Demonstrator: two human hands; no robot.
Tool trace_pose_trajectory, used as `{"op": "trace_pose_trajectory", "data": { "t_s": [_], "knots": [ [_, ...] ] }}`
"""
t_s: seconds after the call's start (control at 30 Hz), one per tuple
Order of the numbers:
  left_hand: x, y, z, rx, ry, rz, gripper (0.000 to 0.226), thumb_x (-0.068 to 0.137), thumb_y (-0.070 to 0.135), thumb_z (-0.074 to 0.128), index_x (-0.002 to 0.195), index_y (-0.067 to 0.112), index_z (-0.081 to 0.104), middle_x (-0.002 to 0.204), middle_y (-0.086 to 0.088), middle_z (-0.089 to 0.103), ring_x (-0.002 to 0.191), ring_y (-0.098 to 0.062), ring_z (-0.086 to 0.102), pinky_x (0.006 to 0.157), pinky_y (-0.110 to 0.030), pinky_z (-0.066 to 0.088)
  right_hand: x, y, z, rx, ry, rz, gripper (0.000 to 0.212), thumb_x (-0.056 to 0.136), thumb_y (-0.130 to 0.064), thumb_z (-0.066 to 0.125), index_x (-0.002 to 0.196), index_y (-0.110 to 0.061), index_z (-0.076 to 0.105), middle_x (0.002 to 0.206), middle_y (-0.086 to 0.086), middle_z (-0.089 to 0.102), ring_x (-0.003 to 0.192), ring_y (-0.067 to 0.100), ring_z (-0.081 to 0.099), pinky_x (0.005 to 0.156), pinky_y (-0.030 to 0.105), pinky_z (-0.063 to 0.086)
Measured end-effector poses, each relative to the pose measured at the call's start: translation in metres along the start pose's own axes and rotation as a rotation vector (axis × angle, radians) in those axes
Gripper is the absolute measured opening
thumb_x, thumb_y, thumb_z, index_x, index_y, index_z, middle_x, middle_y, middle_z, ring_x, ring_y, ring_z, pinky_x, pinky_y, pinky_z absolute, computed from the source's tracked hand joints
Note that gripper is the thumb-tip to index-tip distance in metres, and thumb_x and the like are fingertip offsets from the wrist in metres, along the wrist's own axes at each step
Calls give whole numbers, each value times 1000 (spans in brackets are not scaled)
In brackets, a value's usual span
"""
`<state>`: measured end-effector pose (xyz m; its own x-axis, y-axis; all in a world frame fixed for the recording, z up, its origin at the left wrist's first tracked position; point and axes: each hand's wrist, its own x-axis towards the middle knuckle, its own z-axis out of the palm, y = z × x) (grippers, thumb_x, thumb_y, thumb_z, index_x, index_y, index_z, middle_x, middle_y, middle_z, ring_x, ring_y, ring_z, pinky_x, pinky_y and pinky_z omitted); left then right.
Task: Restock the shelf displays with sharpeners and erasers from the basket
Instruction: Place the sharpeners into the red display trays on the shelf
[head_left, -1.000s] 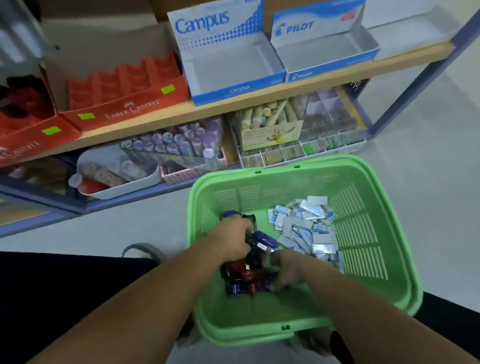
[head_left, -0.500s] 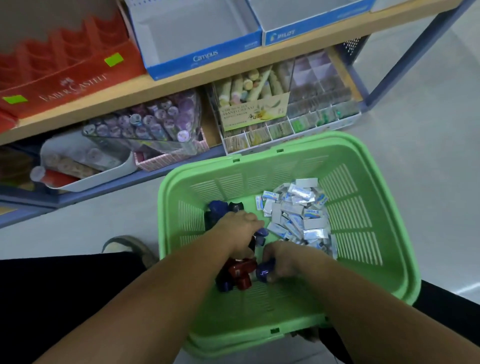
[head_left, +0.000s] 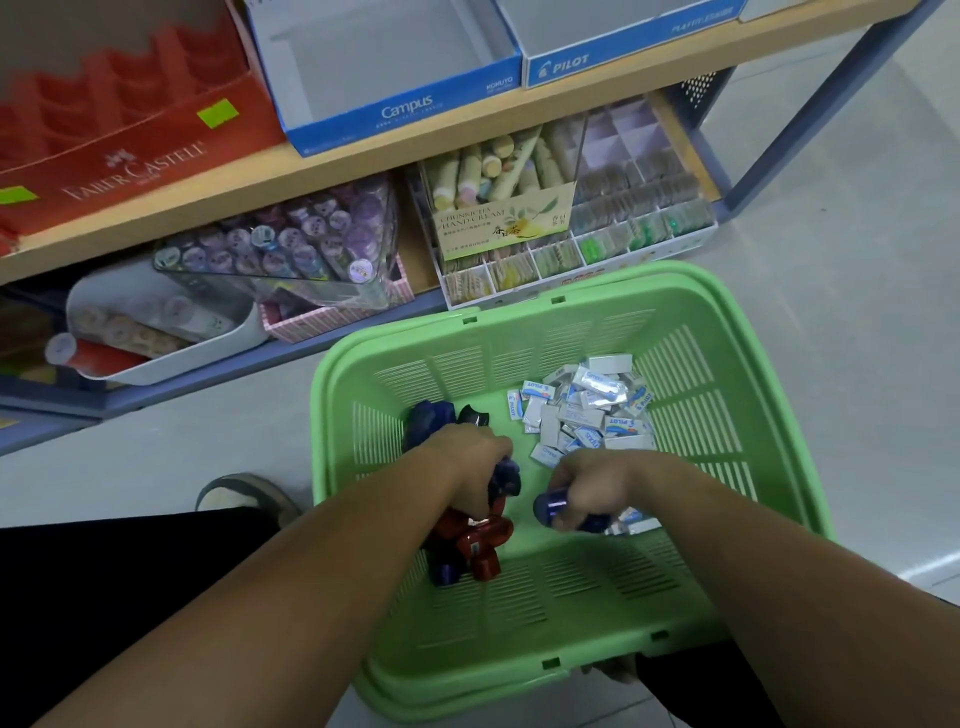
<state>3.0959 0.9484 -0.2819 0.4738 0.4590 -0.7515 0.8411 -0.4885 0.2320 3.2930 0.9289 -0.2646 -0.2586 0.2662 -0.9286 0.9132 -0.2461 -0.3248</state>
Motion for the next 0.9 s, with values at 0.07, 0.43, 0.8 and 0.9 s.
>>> {"op": "trace_pose_trajectory", "data": {
  "t_s": [0.07,0.43,0.8,0.9],
  "knots": [
    [-1,2,0,2,-39,3,61,73,37,75,128,28,52,117,-2,55,105,-27,60,90,-43,54,-7,-4,-9,122,40,-20,24,83,-18,78,106,-14,71,104,11,71,94,26,71,82,38,62],
    [-18,6,-13,-145,-15,-61,46,74,41,76,109,18,58,104,-4,62,93,-26,62,83,-37,58,-32,-20,-34,532,10,-57,35,99,-14,60,133,-22,56,123,15,62,90,28,68,85,46,61],
    [-134,2,-114,-789,278,-160,38,69,41,85,97,25,65,92,4,72,82,-12,69,68,-27,55,-113,-76,-74,670,108,-132,38,95,-27,53,126,-6,52,98,17,66,76,27,67,65,36,54],
    [-181,-13,-137,-897,390,-148,42,68,36,86,101,23,65,95,-2,74,88,-17,71,78,-36,60,-142,-116,-81,671,124,-235,34,99,-26,48,127,-7,52,101,19,66,81,31,64,63,37,53]
  ]
}}
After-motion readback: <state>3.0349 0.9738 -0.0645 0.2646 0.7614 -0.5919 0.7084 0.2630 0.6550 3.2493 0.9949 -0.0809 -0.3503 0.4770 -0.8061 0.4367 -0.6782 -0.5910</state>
